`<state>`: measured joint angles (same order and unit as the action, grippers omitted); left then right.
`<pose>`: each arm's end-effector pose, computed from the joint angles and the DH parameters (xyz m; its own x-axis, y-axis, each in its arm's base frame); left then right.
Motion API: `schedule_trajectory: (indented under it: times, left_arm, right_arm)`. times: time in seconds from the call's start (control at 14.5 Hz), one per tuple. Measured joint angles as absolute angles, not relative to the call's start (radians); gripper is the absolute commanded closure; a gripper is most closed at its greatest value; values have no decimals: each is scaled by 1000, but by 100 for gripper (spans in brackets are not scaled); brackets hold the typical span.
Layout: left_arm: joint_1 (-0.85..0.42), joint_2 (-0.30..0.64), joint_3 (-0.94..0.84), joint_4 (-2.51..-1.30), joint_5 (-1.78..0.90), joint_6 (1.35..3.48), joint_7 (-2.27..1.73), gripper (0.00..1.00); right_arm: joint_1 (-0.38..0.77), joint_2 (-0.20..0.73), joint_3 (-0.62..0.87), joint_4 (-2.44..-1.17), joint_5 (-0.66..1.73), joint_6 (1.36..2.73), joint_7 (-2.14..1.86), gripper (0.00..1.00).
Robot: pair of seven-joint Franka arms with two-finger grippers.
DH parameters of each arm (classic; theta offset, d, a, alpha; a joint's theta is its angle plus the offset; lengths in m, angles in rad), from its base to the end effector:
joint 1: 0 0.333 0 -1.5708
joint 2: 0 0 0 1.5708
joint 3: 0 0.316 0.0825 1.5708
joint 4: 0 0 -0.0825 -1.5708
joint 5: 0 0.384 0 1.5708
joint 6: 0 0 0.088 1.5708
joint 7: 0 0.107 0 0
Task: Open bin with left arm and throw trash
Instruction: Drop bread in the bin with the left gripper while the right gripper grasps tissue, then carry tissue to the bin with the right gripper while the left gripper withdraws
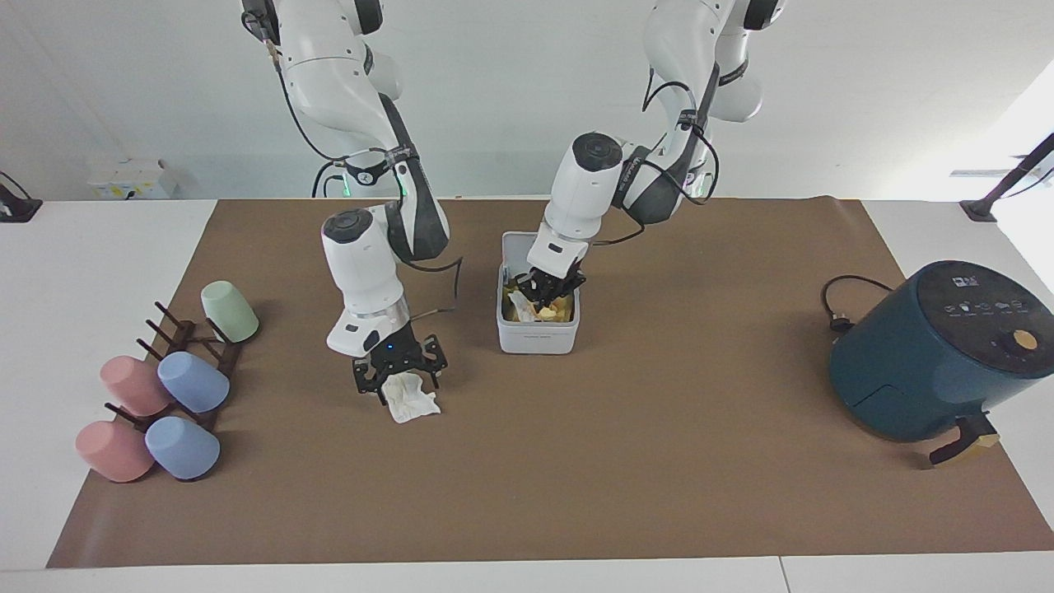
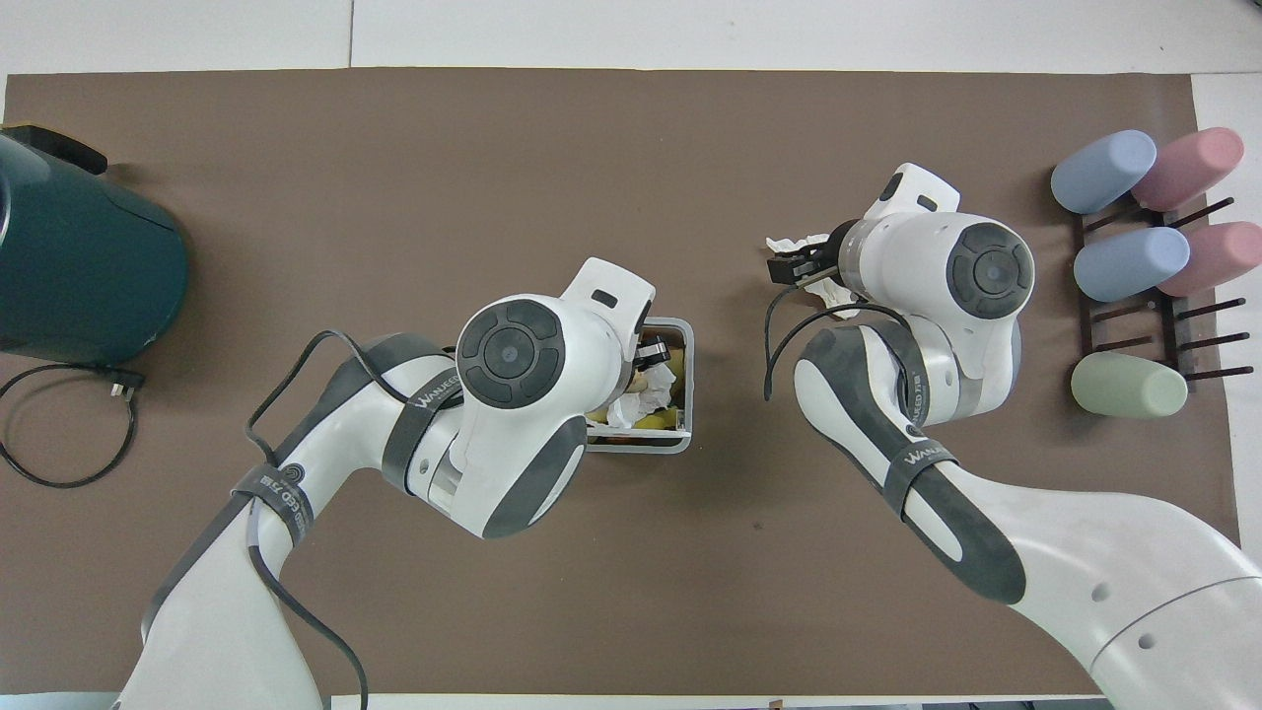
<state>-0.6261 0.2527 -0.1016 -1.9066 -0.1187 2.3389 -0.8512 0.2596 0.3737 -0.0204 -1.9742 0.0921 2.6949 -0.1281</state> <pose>0.4712 -0.4178 0.3851 0.9786 0.2046 0.0214 0.1956 -0.9575 0.2121 0.6251 0.1501 0.3159 0.8999 0.2697 0.3427 0.2921 -0.9563 -0.0145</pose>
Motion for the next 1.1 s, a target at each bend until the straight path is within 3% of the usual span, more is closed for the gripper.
schedule_trajectory:
  times: [0.14,0.21,0.28,0.34,0.41,0.55,0.62,0.76,1.1]
  left_arm:
    - [-639,253,-101,-1924,-119,2348,-851,100]
    - [-645,253,-101,-1928,-119,2348,-851,87]
    - [-649,252,-101,-1928,-119,2346,-851,53]
    - [-649,249,-100,-1928,-119,2342,-852,9]
    - [-649,240,-97,-1927,-119,2332,-852,0]
    - [-647,209,-88,-1925,-119,2297,-852,0]
    - [-644,187,-83,-1925,-119,2274,-852,0]
    - [-630,145,-77,-1924,-119,2217,-851,0]
    - [-582,61,-73,-1923,-118,2132,-817,0]
  right_arm:
    - [256,374,-20,-1976,92,2695,-128,1]
    - [256,375,-20,-1978,92,2695,-128,5]
    - [256,375,-20,-1980,93,2695,-128,7]
    - [256,375,-20,-1985,94,2695,-128,11]
    - [256,376,-19,-1995,95,2695,-127,16]
    - [256,377,-19,-2017,95,2695,-127,28]
    - [256,377,-19,-2024,95,2695,-127,45]
    - [256,377,-18,-2028,95,2695,-125,100]
    - [257,372,-11,-1997,96,2646,-103,100]
